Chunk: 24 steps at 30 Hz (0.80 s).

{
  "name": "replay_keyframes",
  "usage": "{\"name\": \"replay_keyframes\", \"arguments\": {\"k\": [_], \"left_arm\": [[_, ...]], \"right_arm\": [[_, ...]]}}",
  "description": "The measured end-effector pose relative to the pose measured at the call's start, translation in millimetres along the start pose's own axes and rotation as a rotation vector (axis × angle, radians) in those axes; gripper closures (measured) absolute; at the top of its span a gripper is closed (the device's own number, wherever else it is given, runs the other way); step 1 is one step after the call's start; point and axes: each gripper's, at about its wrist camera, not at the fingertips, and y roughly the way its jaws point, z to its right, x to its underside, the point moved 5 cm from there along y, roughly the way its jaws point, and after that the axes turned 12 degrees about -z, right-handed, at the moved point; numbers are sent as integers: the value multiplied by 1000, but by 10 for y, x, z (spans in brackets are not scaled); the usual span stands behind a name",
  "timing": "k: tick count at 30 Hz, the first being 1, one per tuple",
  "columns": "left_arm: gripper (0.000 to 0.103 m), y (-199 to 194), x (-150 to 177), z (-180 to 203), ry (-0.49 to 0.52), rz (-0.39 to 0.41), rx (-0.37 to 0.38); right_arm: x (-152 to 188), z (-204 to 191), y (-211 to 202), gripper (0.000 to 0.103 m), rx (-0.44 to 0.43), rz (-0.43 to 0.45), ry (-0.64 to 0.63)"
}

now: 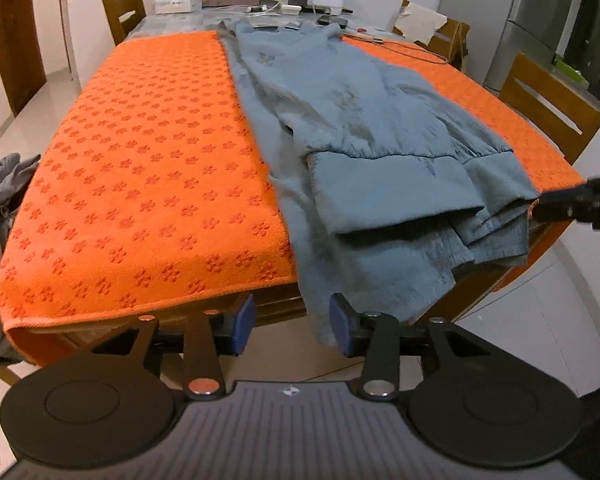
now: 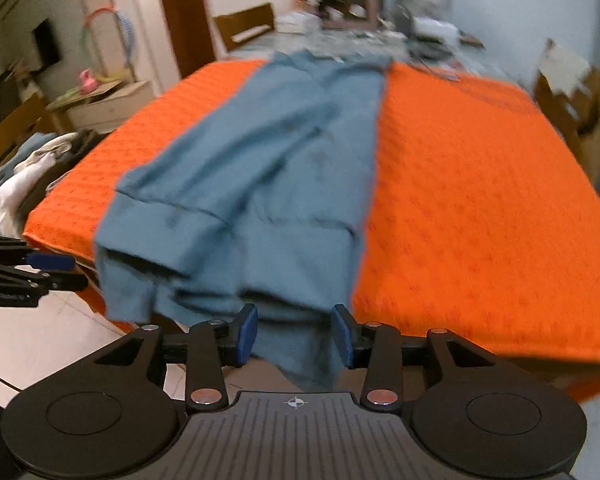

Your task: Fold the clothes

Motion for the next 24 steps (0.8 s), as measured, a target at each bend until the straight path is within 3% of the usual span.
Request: {"name": "replay_keyframes", "arguments": {"k": [4, 11, 19, 20, 22, 24], "left_arm": [[52, 146, -32, 44, 16, -37, 57], [28, 299, -7, 89, 57, -76, 105], [29, 419, -37, 44, -30, -116, 189], [30, 429, -43, 45, -46, -119, 205], [45, 444, -48, 45, -74, -130, 241], [81, 444, -55, 52, -96, -148, 271]], "right_arm": [[172, 176, 185, 53, -15, -37, 50], [283, 356, 359, 46, -103, -33, 69], [293, 444, 569, 47, -257, -66, 129], [293, 442, 582, 48, -274, -66, 131], [293, 439, 607, 54, -309, -66, 135], [285, 449, 618, 83, -347, -76, 150]]}}
